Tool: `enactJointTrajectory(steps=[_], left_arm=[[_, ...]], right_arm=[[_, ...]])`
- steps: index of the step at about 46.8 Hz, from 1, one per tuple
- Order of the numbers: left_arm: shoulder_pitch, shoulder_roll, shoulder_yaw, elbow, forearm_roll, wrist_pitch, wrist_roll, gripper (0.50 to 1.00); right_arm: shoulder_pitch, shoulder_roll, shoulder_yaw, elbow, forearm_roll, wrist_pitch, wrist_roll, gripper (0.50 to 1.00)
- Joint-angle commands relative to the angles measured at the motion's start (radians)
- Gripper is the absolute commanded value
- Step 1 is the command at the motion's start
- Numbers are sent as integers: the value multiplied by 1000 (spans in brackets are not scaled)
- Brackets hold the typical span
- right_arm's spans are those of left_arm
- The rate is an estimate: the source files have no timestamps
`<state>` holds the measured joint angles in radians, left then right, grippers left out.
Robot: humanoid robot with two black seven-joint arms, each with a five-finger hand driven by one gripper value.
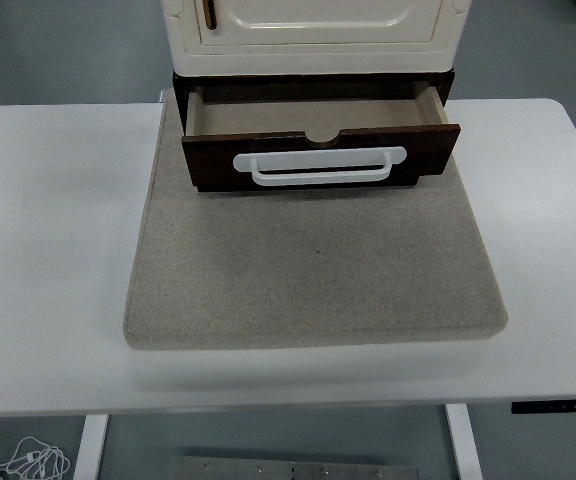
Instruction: Open the drawer under the combination cabinet
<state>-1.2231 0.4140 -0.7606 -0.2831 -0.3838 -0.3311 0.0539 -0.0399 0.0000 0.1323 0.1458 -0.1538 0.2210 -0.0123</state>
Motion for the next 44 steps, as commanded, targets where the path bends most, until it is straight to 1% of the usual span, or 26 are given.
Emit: enactJointTrajectory(steps=[1, 7, 16, 19, 30, 37, 44], left_arm=[[25, -24, -3, 10, -49, 0, -2, 1000], [53, -60, -3, 25, -112, 0, -5, 1000], [76, -147, -3, 76, -118, 1, -11, 1000], [82, -167, -5, 78, -118, 1, -14, 1000], [96, -207, -29, 79, -119, 1, -23, 1000], [100, -218, -45, 78, -119, 1, -31, 1000], [102, -225, -45, 78, -119, 21, -39, 1000]], right_arm=[[-1, 0, 1, 0, -1, 0, 0, 926], [-1, 0, 0, 0, -1, 0, 0, 926], [-1, 0, 1, 0, 0, 0, 0, 926], [-1, 0, 1, 0, 0, 0, 0, 926], [-6, 0, 3, 0, -1, 1, 0, 926], [-6, 0, 3, 0, 0, 1, 0, 926], [-6, 0, 3, 1, -1, 3, -1, 926]])
